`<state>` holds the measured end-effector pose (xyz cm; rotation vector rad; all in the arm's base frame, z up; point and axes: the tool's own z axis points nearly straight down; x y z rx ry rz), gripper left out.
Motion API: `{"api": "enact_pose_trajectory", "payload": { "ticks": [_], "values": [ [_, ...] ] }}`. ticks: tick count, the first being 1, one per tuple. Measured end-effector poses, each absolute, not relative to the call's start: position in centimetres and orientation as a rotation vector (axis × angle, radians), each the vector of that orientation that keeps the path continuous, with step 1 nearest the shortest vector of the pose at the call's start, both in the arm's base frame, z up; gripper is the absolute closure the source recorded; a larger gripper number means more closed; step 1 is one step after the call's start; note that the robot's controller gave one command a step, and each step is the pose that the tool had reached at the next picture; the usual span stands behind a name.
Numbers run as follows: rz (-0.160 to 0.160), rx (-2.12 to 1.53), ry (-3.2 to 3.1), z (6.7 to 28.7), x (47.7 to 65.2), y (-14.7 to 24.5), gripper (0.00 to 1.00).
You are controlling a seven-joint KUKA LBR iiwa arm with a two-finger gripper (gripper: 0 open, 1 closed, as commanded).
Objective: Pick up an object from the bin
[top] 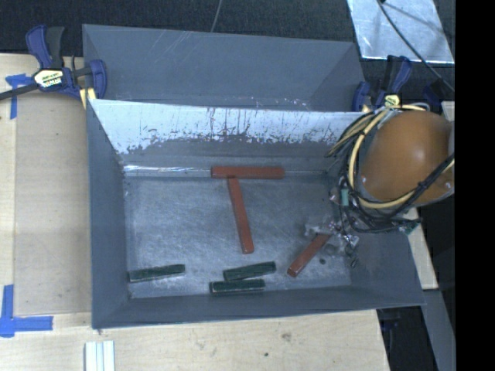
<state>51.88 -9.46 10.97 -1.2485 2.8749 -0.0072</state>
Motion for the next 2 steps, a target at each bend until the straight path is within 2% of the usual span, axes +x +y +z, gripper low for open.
{"api": "enact_pose_trajectory", "payload": {
  "ticks": [1,2],
  "values": [
    [-0.003,-1.342,2.836,6.9,55.1,-9.6,1.00],
    [-0.001,-1.319,2.848,22.1,49.1,-9.0,1.00]
  ]
}}
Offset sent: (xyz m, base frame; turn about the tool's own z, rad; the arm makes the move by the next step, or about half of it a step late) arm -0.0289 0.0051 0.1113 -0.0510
